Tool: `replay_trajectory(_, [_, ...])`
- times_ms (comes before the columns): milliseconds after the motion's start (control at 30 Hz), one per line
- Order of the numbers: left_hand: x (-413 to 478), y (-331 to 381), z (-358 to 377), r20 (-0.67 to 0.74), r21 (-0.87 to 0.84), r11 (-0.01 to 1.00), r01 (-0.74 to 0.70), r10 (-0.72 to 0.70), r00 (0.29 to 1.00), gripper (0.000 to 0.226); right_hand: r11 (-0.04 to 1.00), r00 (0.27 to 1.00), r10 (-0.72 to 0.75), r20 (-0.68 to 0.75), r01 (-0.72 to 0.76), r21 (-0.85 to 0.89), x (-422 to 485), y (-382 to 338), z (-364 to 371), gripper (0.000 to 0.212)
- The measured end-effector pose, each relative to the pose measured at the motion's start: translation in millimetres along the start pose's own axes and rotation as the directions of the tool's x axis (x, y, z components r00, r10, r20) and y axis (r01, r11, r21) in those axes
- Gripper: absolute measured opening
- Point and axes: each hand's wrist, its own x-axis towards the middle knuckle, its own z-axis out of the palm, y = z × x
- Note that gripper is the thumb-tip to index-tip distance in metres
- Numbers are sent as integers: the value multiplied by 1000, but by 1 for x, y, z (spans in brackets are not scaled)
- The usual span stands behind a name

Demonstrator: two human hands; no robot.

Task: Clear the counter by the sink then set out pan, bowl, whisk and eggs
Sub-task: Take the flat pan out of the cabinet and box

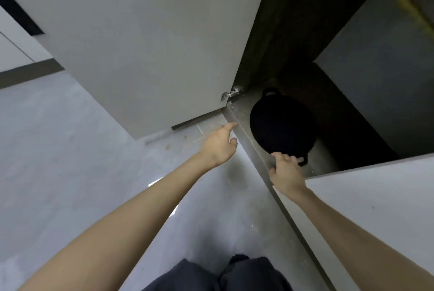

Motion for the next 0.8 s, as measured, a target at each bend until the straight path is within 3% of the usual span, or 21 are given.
replay_trajectory(167, [29, -33, 52, 35, 5, 1000, -23, 23, 999, 50, 983, 993, 50, 104, -30, -182, 37, 23, 56, 42])
replay_trajectory(367, [63, -60, 99, 38, 55, 992, -112, 110, 993, 49, 893, 966, 235, 106, -171, -417, 77, 49, 99, 77])
replay_trajectory(567, [83, -74, 128, 25, 84, 977, -194, 192, 981, 48, 838, 872, 464, 159, -373, -398, 113, 65, 125, 90])
replay_trajectory(800, [93, -91, 140, 19, 68, 972, -223, 222, 975, 47, 828, 855, 505, 118, -440, -348, 132, 72, 146, 99])
